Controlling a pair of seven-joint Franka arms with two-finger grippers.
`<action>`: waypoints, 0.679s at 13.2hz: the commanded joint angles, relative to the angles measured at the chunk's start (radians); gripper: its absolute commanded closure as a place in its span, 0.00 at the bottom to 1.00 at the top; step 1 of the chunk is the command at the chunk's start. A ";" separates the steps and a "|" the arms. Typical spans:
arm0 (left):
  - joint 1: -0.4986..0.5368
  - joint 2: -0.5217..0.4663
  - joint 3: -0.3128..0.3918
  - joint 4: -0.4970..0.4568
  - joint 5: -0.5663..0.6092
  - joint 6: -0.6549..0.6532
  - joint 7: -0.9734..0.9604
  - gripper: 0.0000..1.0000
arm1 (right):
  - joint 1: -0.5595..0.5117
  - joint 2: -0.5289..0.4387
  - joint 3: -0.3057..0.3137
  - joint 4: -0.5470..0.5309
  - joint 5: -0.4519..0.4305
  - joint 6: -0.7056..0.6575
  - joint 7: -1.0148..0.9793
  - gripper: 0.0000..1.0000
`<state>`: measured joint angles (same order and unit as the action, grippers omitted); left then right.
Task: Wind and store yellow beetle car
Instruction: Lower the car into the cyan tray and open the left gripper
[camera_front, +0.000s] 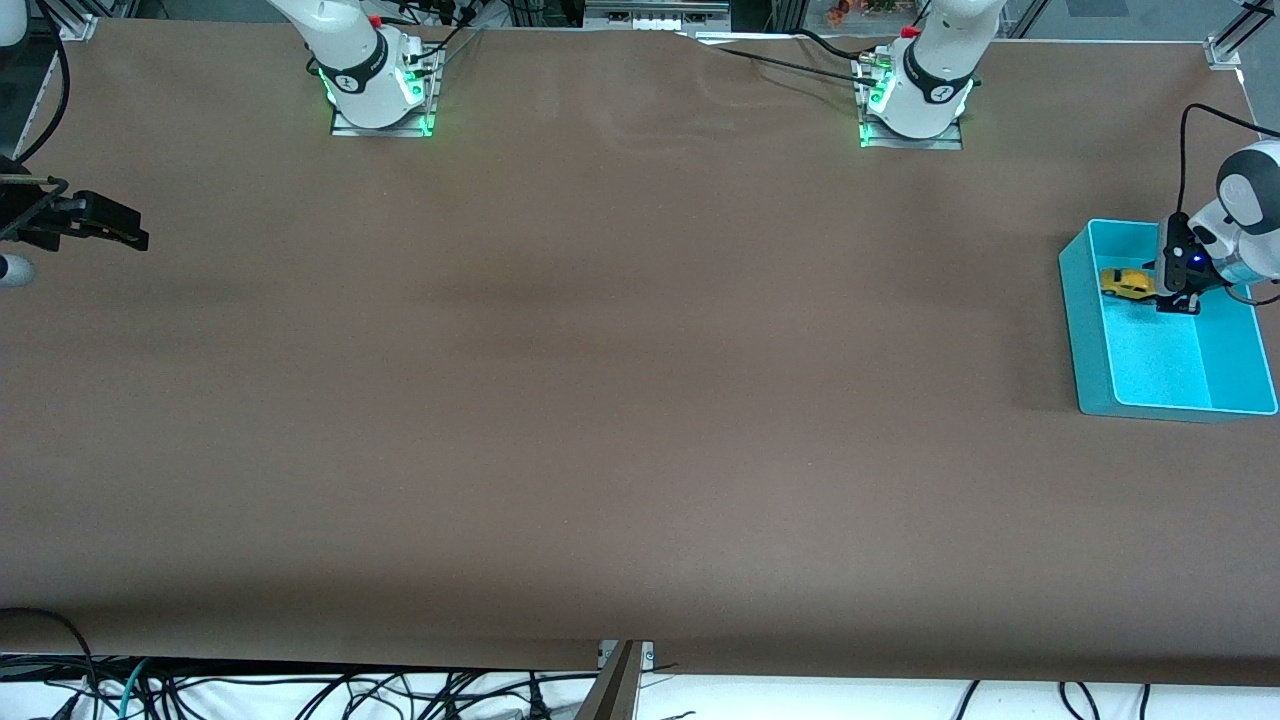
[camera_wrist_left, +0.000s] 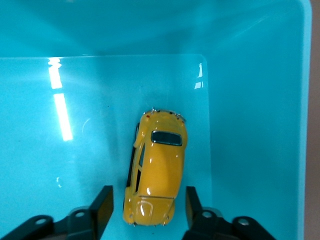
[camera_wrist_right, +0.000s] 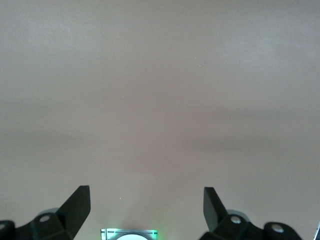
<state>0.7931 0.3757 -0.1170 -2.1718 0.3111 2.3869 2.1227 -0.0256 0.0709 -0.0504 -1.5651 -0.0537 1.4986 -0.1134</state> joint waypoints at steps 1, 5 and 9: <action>0.034 -0.011 -0.012 0.026 0.006 -0.011 0.028 0.00 | -0.007 -0.008 0.006 -0.003 0.005 -0.011 0.014 0.00; 0.031 -0.101 -0.059 0.128 -0.050 -0.203 0.026 0.00 | -0.008 -0.006 0.006 -0.003 0.005 -0.011 0.014 0.00; -0.020 -0.089 -0.179 0.410 -0.076 -0.539 -0.035 0.00 | -0.008 -0.006 0.006 -0.003 0.003 -0.009 0.012 0.00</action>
<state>0.8001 0.2714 -0.2477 -1.8779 0.2519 1.9623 2.1189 -0.0256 0.0709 -0.0505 -1.5651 -0.0537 1.4986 -0.1134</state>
